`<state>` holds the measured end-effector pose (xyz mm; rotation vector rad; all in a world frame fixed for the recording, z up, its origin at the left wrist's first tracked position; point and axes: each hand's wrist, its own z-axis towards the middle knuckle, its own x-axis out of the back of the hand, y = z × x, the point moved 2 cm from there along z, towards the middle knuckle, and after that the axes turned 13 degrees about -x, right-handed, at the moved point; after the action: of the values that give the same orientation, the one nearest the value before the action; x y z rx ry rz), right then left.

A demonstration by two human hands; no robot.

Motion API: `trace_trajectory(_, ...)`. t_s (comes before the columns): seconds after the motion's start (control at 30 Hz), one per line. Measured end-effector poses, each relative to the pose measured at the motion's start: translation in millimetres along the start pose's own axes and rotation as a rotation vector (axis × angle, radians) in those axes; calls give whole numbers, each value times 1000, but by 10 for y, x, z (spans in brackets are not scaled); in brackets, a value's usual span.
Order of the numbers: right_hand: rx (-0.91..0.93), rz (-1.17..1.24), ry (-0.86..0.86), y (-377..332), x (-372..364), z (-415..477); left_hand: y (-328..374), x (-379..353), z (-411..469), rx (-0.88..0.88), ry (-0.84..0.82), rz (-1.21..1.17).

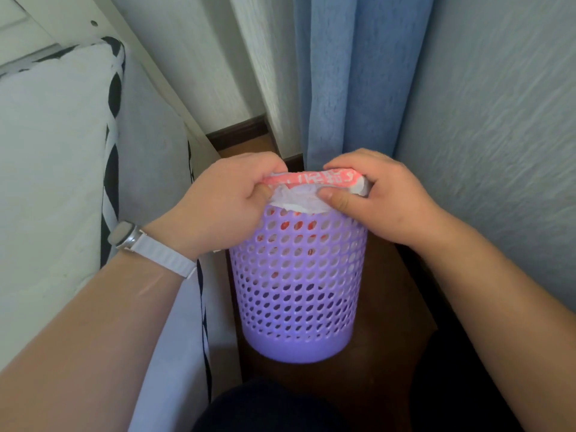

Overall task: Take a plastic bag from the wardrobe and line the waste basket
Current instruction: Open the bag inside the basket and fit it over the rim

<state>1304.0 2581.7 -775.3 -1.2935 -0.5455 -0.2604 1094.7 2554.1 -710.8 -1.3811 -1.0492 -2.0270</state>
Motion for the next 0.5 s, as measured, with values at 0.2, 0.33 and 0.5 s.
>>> trace_trajectory(0.2, -93, 14, 62, 3, -86, -37, 35, 15, -3, -39, -10, -42)
trace_trajectory(0.33, 45, -143, 134, -72, -200, -53, 165, -86, 32, -125, -72, 17)
trace_trajectory(0.5, 20, -106, 82, -122, -251, -54, 122, -136, 34, -117, -80, 32)
